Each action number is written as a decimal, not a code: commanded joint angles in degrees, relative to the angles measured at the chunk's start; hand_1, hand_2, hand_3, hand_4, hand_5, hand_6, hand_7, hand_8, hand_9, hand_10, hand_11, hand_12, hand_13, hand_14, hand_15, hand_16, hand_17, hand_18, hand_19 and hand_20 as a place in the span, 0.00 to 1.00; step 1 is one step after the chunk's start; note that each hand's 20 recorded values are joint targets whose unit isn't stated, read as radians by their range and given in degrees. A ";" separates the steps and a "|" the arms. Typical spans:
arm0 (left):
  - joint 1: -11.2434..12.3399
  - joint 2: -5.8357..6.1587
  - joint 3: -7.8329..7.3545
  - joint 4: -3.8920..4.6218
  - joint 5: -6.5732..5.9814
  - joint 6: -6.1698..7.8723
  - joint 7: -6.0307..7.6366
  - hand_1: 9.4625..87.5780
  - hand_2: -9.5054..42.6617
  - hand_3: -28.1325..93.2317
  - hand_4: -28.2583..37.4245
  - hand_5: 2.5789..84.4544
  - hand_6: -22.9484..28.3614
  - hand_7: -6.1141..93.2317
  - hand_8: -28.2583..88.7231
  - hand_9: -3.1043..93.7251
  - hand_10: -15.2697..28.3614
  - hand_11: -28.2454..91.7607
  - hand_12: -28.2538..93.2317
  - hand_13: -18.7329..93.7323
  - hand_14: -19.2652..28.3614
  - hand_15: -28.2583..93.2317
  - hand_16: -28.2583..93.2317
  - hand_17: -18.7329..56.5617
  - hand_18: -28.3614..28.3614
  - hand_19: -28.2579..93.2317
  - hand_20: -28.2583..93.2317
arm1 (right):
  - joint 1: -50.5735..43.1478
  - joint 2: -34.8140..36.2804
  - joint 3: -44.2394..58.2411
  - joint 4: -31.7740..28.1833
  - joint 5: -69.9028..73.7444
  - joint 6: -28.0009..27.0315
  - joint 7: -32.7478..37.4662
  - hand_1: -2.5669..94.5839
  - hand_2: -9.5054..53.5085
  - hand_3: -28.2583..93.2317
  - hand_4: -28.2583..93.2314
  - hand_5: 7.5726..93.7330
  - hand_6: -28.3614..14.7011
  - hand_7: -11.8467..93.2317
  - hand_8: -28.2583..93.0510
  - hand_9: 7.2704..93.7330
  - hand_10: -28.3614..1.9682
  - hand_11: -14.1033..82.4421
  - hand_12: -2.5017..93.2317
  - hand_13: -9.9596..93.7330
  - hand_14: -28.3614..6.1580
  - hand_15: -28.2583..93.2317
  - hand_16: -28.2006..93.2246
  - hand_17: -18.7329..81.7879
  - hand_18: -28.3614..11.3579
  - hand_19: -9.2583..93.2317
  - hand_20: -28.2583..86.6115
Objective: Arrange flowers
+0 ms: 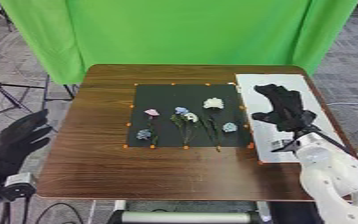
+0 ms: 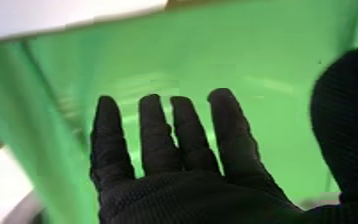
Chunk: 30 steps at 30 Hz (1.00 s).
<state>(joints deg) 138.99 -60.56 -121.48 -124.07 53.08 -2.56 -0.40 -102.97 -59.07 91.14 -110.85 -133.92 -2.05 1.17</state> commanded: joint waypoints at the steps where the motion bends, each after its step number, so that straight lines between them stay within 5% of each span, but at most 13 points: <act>1: 0.98 -0.89 -0.62 -2.76 0.05 5.10 3.93 0.17 0.12 0.82 0.00 0.25 0.47 0.28 0.15 0.20 0.55 0.35 0.39 0.25 0.61 0.39 0.27 0.12 0.83 0.55 0.29 | -0.10 -6.19 12.10 -1.60 52.67 -11.11 -2.89 0.19 0.13 0.92 0.01 0.22 0.67 0.30 0.13 0.22 0.56 0.18 0.29 0.34 0.50 0.25 0.54 0.22 0.25 0.45 0.43; 3: 0.85 -1.05 -0.01 -3.38 -1.89 5.56 5.04 0.17 0.12 0.82 0.00 0.25 0.47 0.28 0.15 0.20 0.55 0.35 0.39 0.24 0.60 0.37 0.29 0.12 0.82 0.55 0.29 | -0.55 -7.46 13.09 -1.94 59.54 -12.55 -3.25 0.19 0.12 0.92 0.01 0.23 0.68 0.29 0.13 0.23 0.57 0.17 0.29 0.34 0.50 0.25 0.54 0.23 0.26 0.44 0.43; 10: -0.69 -2.30 2.27 -5.09 -5.79 3.30 7.24 0.17 0.13 0.81 0.00 0.23 0.47 0.28 0.15 0.17 0.53 0.34 0.40 0.23 0.59 0.35 0.30 0.10 0.84 0.54 0.29 | -1.65 -12.68 15.69 -2.09 70.78 -21.49 0.58 0.12 0.16 0.88 0.01 0.24 0.73 0.20 0.15 0.21 0.66 0.13 0.25 0.27 0.49 0.19 0.51 0.17 0.18 0.33 0.39; 13: -0.94 -2.24 3.07 -5.07 -5.19 2.58 6.95 0.17 0.11 0.78 0.00 0.20 0.46 0.28 0.15 0.17 0.52 0.32 0.41 0.25 0.65 0.34 0.28 0.10 0.89 0.54 0.28 | -2.43 -13.82 15.31 -2.02 73.98 -21.60 3.56 0.11 0.16 0.87 0.01 0.23 0.73 0.19 0.15 0.19 0.69 0.13 0.23 0.25 0.46 0.16 0.49 0.15 0.17 0.32 0.36; 16: -1.98 -2.27 4.81 -4.40 -3.98 4.19 6.84 0.16 0.10 0.78 0.00 0.19 0.45 0.25 0.16 0.16 0.51 0.29 0.42 0.23 0.63 0.29 0.29 0.08 0.87 0.52 0.27 | -3.63 -15.09 14.43 -2.43 74.16 -20.61 4.36 0.11 0.16 0.87 0.01 0.17 0.65 0.17 0.17 0.16 0.67 0.12 0.22 0.23 0.46 0.16 0.48 0.13 0.18 0.32 0.35; 18: -1.99 -2.25 6.56 -4.20 -3.76 6.87 8.08 0.16 0.10 0.78 0.00 0.18 0.44 0.24 0.17 0.16 0.51 0.28 0.42 0.23 0.62 0.28 0.30 0.07 0.85 0.51 0.27 | -4.23 -16.68 13.57 -2.57 72.22 -19.72 3.32 0.11 0.15 0.86 0.01 0.14 0.59 0.15 0.18 0.14 0.64 0.11 0.23 0.22 0.49 0.15 0.49 0.12 0.22 0.31 0.34; 26: -2.71 -3.54 9.72 -3.68 -3.96 7.96 8.11 0.16 0.10 0.78 0.00 0.17 0.44 0.23 0.17 0.15 0.50 0.25 0.44 0.22 0.58 0.26 0.32 0.07 0.80 0.48 0.28 | -3.95 -20.98 13.39 -2.93 68.71 -20.56 4.70 0.08 0.24 0.85 0.01 0.12 0.57 0.14 0.19 0.11 0.65 0.09 0.25 0.20 0.53 0.10 0.55 0.10 0.26 0.31 0.35; 30: -3.72 -3.79 9.69 -2.98 -4.23 5.26 6.21 0.15 0.10 0.78 0.00 0.15 0.43 0.23 0.17 0.14 0.48 0.24 0.45 0.21 0.58 0.25 0.33 0.06 0.80 0.47 0.28 | -6.03 -24.42 15.66 -3.97 68.79 -22.68 6.06 0.09 0.23 0.86 0.02 0.15 0.59 0.15 0.19 0.14 0.61 0.10 0.26 0.21 0.52 0.11 0.56 0.10 0.26 0.32 0.36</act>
<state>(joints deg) 136.00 -63.13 -112.23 -128.00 49.04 4.56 7.84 -106.44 -78.62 104.85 -113.19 -61.68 -22.38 5.64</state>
